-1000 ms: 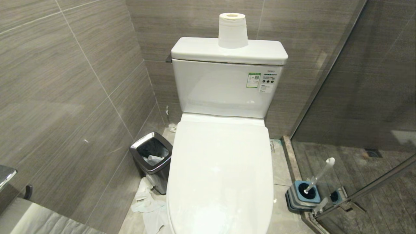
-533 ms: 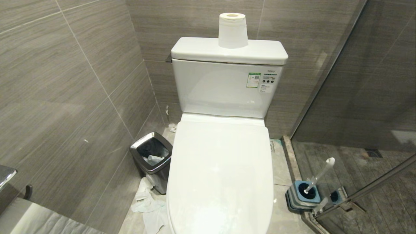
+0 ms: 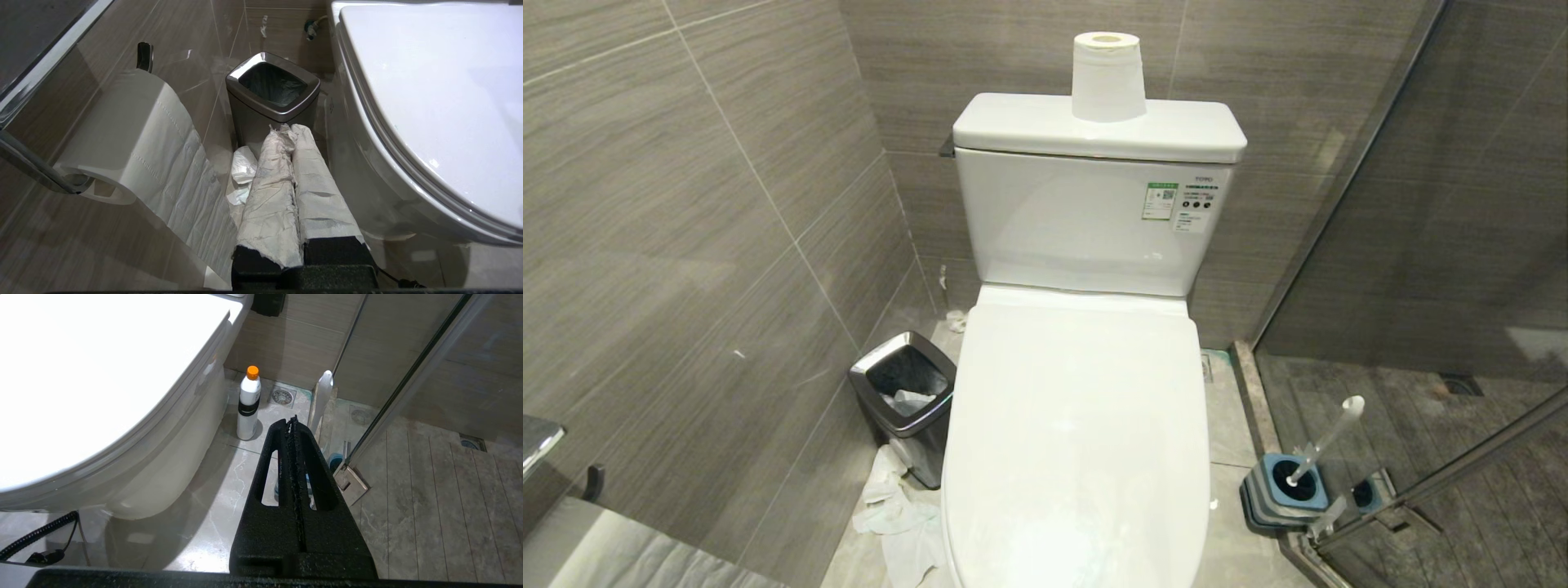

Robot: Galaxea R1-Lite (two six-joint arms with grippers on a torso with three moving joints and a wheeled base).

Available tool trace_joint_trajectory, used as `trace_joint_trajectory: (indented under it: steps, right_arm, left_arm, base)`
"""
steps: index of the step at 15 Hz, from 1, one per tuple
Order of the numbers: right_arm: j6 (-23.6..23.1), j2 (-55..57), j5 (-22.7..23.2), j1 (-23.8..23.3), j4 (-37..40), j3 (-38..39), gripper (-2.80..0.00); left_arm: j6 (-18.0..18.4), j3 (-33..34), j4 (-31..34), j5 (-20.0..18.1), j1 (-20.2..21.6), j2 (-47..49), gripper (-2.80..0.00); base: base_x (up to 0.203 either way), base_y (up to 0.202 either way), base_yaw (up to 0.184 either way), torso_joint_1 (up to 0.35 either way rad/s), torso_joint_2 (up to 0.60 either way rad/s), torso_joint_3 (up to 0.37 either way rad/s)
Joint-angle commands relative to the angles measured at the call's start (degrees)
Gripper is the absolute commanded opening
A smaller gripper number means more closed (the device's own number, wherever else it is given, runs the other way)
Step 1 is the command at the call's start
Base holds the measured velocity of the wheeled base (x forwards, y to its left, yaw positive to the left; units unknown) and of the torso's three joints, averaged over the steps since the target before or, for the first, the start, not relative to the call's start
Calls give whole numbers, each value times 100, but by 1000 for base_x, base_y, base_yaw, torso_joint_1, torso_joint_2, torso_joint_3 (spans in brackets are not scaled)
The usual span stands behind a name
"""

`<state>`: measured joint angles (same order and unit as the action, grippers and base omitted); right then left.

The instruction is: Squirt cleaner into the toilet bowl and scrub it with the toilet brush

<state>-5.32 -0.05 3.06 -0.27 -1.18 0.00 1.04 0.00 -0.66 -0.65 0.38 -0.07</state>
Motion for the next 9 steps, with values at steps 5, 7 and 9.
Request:
trace_joint_trajectory:
  steps: [5,7,9]
  right_arm:
    - [-5,-4,2,0,-5,70,-280]
    - [-5,-4,2,0,-5,70,-280]
    - [-5,-4,2,0,-5,70,-280]
  left_arm:
    - [45,9,69,21,6,7,-280]
    - [264,9,64,-13,6,7,-280]
    - [713,10,64,-182,6,9,-280]
  base:
    - [0,0,0,0,0,0]
    - [0,0,0,0,0,0]
    - [0,0,0,0,0,0]
